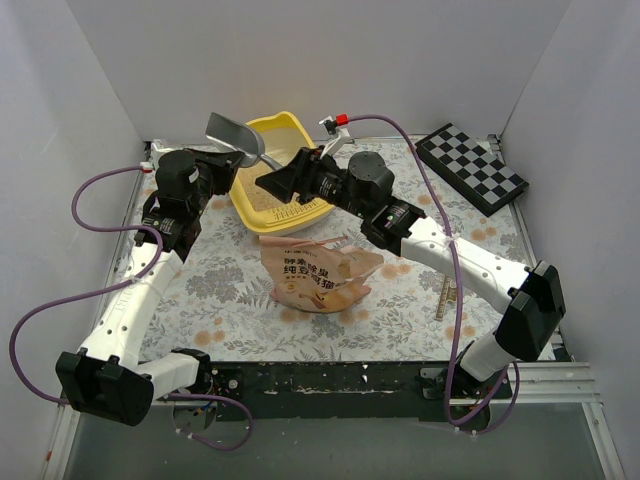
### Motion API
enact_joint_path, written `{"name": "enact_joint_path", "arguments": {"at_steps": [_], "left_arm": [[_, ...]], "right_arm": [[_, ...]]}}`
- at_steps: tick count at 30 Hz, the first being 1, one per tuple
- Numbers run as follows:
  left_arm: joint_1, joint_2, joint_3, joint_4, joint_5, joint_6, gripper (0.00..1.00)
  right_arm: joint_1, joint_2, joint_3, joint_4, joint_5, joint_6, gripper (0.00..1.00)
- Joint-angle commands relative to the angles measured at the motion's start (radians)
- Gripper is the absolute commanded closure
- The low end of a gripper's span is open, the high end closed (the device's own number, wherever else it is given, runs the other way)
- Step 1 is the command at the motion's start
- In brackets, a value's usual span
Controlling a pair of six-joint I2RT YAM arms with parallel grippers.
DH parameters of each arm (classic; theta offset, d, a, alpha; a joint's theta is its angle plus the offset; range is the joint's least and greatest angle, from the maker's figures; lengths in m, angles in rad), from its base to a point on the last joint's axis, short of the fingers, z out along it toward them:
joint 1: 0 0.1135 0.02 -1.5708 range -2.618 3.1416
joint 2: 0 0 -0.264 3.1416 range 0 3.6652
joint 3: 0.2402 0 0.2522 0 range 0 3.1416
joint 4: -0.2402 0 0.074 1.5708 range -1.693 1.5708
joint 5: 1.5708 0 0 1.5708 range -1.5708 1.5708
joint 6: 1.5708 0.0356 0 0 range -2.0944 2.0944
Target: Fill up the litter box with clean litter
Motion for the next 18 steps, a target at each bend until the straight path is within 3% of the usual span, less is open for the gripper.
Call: {"name": "enact_joint_path", "arguments": {"at_steps": [1, 18], "left_arm": [[-0.003, -0.021, 0.006, 0.041, -0.006, 0.004, 1.00], [-0.003, -0.047, -0.012, 0.039, -0.016, 0.004, 1.00]], "right_arm": [[0.013, -0.007, 0.057, 0.052, 0.006, -0.021, 0.34], [0.033, -0.038, 0.036, 0.056, 0.123, -0.056, 0.30]]}}
